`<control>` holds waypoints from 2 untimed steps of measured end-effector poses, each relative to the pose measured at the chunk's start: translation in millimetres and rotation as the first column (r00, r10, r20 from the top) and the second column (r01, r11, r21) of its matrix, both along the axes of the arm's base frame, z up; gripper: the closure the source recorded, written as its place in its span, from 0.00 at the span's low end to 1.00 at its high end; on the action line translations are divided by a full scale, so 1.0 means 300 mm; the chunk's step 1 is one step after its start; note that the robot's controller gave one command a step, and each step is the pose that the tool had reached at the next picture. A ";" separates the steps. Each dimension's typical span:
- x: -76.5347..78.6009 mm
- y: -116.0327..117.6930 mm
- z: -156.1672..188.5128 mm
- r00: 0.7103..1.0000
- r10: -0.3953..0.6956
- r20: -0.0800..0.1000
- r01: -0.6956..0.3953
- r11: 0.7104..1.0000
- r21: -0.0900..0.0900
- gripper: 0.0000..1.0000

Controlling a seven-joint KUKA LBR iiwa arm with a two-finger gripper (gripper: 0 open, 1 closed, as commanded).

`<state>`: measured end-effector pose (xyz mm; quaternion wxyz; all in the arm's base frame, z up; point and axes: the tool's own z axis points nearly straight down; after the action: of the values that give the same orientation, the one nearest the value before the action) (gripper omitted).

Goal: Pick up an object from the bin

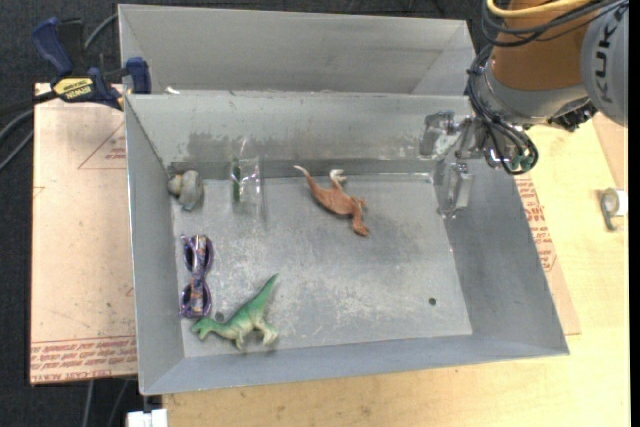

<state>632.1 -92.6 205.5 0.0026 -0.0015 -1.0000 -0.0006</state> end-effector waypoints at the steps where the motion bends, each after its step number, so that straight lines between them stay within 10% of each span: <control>1: 0.005 0.002 0.018 1.000 0.002 0.008 -0.002 1.000 -0.001 0.00; 2: -0.030 0.141 -0.233 0.994 -0.107 0.004 0.107 0.994 0.001 0.00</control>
Offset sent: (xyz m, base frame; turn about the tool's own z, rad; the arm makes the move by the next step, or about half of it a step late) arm -0.0107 0.0445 -0.0751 0.1134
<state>623.0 -50.1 135.5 0.0006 -0.0549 -0.9985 -0.0010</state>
